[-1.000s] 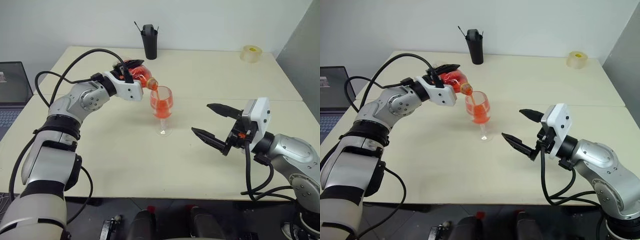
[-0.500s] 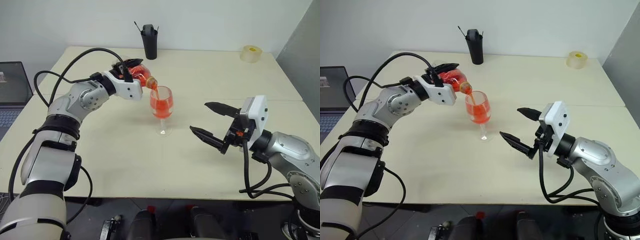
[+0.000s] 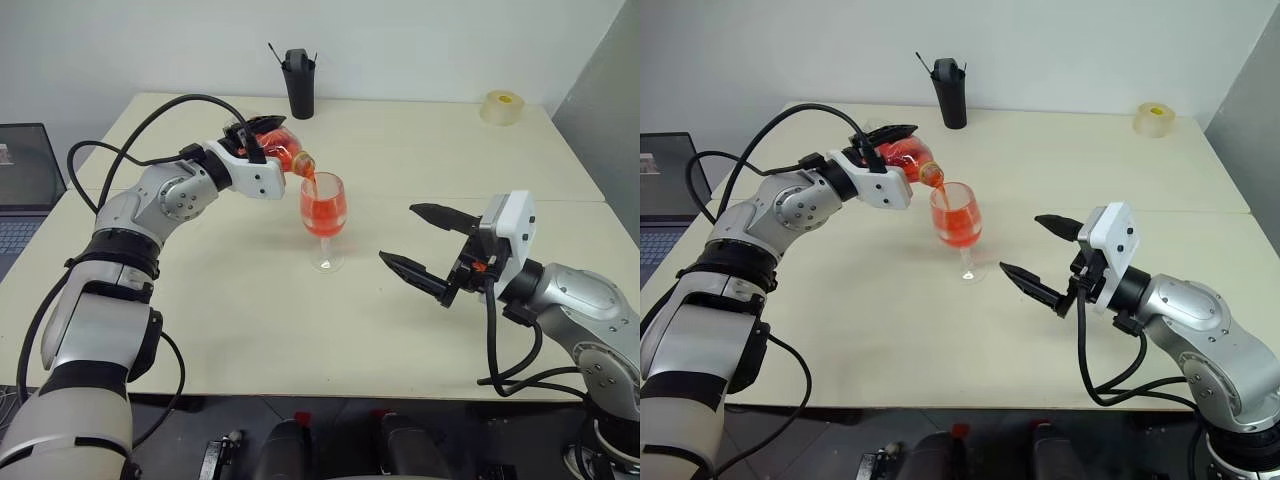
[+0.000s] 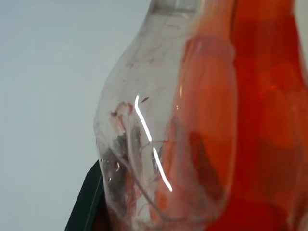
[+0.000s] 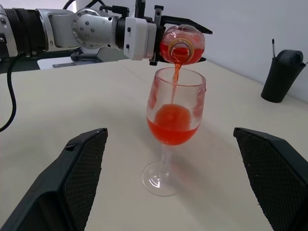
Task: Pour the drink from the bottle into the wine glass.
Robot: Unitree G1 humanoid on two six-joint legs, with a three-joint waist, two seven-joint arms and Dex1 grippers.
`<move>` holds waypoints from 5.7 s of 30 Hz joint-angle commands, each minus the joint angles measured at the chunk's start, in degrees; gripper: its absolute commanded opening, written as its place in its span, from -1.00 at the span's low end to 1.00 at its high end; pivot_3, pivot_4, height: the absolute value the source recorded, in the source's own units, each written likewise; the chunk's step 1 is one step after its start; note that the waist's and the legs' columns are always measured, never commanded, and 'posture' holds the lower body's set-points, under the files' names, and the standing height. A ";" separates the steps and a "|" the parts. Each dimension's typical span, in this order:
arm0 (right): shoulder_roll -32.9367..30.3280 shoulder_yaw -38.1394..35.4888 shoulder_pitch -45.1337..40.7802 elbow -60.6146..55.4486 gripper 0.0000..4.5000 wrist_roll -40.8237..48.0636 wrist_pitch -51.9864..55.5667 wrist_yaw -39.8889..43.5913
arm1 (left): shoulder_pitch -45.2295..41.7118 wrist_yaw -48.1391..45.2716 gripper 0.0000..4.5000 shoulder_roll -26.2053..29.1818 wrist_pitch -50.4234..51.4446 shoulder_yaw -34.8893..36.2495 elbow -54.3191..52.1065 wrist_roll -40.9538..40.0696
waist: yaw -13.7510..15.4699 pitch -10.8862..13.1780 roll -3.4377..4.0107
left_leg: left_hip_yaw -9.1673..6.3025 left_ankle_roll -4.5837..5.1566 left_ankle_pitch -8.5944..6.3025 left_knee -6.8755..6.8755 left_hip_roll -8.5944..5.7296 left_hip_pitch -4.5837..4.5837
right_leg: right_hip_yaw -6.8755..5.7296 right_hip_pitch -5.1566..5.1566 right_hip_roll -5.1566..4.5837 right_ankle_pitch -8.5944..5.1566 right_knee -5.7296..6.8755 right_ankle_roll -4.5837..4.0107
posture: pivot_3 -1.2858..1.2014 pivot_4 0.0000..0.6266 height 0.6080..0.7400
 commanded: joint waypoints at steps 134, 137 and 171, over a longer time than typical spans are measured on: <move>8.95 13.35 -33.76 16.31 1.00 -1.07 19.26 0.74 | 37.88 0.52 0.99 -14.09 70.01 37.39 -44.15 -51.13 | -0.33 -0.18 -0.21 | 0.02 0.05 -0.03 0.06 0.16 -0.12 | 0.13 -0.35 -0.26 0.00 0.41 -0.01 | 0.03 -0.52 1.00; 8.76 13.22 -33.82 16.66 1.00 -1.56 18.96 1.45 | 38.96 0.37 0.99 -13.66 71.29 37.63 -46.51 -51.16 | -0.33 -0.18 -0.21 | 0.02 0.05 -0.03 0.06 0.17 -0.12 | 0.15 -0.35 -0.27 -0.01 0.41 -0.01 | 0.03 -0.52 1.00; 4.62 11.57 -34.76 20.72 1.00 -4.53 16.61 7.08 | 32.59 -11.86 0.99 0.70 88.83 42.56 -65.64 -62.14 | -0.27 -0.16 -0.21 | 0.06 0.16 -0.09 0.01 0.16 -0.13 | 0.18 -0.42 -0.26 -0.01 0.37 -0.01 | 0.03 -0.52 1.00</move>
